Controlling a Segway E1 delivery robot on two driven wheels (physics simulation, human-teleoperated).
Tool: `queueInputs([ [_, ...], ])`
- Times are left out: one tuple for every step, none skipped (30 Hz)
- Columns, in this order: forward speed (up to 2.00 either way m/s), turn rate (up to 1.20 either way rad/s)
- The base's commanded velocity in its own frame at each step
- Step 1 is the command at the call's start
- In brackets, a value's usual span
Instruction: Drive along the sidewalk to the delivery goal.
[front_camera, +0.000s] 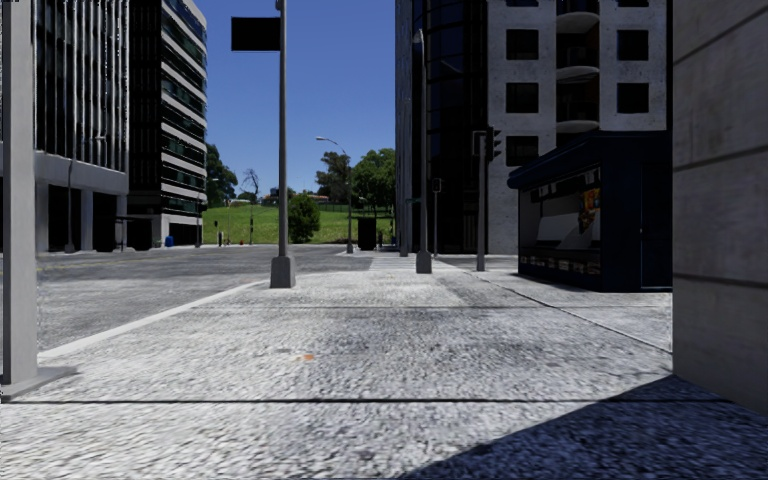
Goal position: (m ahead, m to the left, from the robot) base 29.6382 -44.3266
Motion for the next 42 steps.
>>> queueInputs([
  [2.00,0.00],
  [2.00,0.00],
  [2.00,0.00],
  [2.00,0.00],
  [2.00,0.00],
  [2.00,0.00],
  [2.00,0.00],
  [2.00,0.00],
  [2.00,0.00],
  [2.00,0.00],
  [2.00,0.00],
  [2.00,0.00],
  [2.00,0.00],
  [2.00,0.00],
  [2.00,0.00],
  [2.00,0.00],
  [2.00,0.00],
  [2.00,0.00],
  [2.00,0.00],
  [2.00,0.00],
  [2.00,0.00],
  [2.00,0.00],
  [2.00,0.00],
  [2.00,0.00],
  [2.00,0.00],
  [2.00,0.00],
  [2.00,0.00],
  [2.00,0.00],
  [2.00,0.00],
  [2.00,0.00],
  [2.00,0.00],
  [2.00,0.00],
  [2.00,0.00],
  [2.00,0.00],
  [2.00,0.00],
  [2.00,0.00],
  [2.00,0.00],
  [2.00,0.00],
  [2.00,0.00],
  [2.00,0.00],
  [2.00,0.00],
  [2.00,0.00],
])
